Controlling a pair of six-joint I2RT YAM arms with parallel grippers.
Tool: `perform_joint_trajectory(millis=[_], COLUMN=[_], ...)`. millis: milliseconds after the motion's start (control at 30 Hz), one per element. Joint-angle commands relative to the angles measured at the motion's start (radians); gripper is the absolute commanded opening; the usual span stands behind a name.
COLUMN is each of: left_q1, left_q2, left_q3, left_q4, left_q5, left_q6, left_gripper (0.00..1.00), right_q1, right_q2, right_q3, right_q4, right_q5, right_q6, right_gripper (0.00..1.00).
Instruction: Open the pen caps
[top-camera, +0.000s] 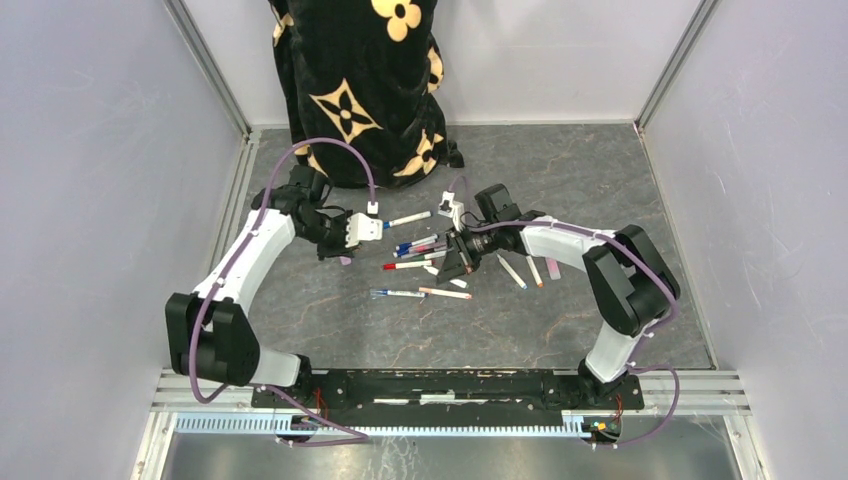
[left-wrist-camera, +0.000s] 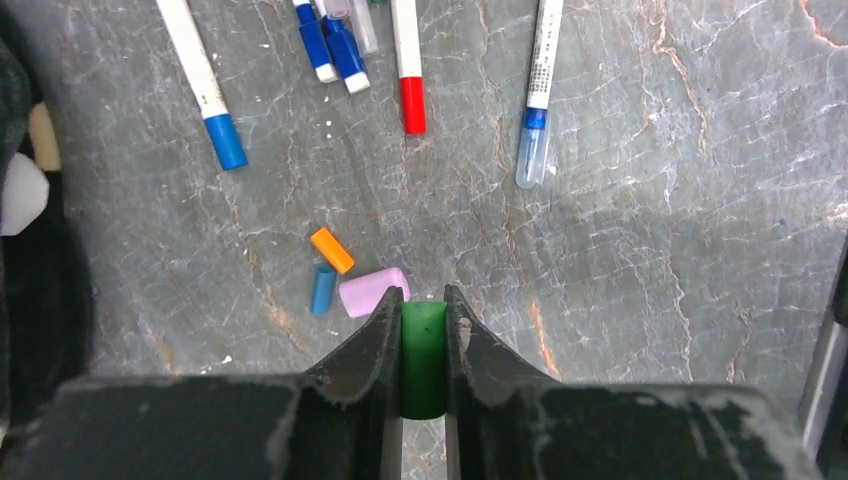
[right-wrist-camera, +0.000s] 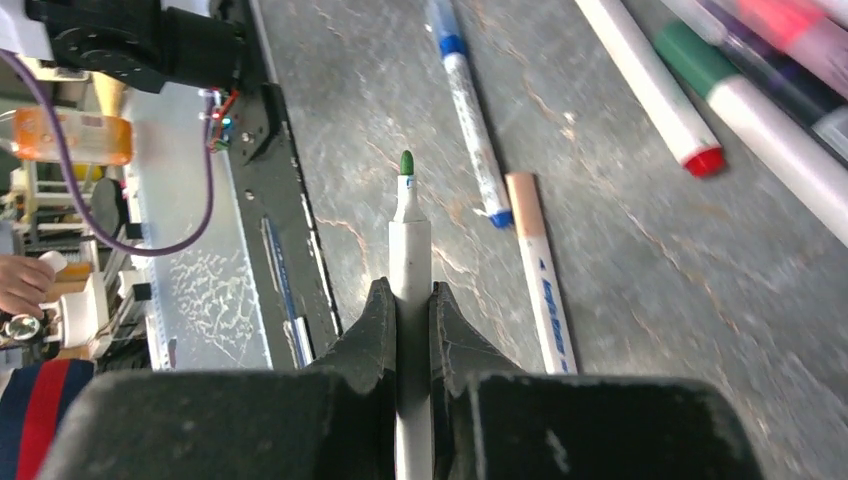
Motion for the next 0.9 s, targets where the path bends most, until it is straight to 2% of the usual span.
perform_joint_trajectory(millis=[0,100,200,367,500,567,733,833,867], left_q1=[-0.007,-0.009,-0.012,-0.014,-0.014,-0.014,-0.014,-0.012,-0.012], left_q2=[0.031,0.085,0.162,0.215,0.238,0.246,0.229,0.219,0.219], left_q3=[-0.068,-0.141,-0.188,-0.247,-0.254,-0.243,-0.219,-0.188,-0.173], left_q4=[0.141,0.314,0.42,0.588,0.647,0.637,0.604,0.566,0.551], left_q5=[0.048,0.014,-0.032,-0.087,-0.093,-0.092,-0.077,-0.052,-0.045], left_q6=[-0.067,-0.173,-0.246,-0.328,-0.364,-0.375,-0.391,-0.401,-0.413], left_gripper=[0.02,0.02,0.03,0.08,0.16,0.25,0.38,0.59,0.61], right_q1=[-0.05,-0.107,-0.151,-0.193,-0.208,-0.221,-0.249,-0.251,-0.251], right_q2=[-0.114,-0.188,-0.265,-0.32,-0.312,-0.305,-0.313,-0.298,-0.294], right_q3=[0.012,-0.012,-0.069,-0.159,-0.211,-0.234,-0.297,-0.307,-0.312], right_q4=[-0.103,-0.094,-0.076,-0.04,-0.002,0.011,0.068,0.076,0.086], right_q5=[0.204,0.432,0.678,0.85,0.935,0.948,1.006,0.982,0.964], right_q6=[-0.063,-0.013,0.019,0.027,0.01,0.01,0.007,0.001,0.003], right_gripper=[0.0,0.0,0.0,0.0,0.0,0.0,0.0,0.0,0.0])
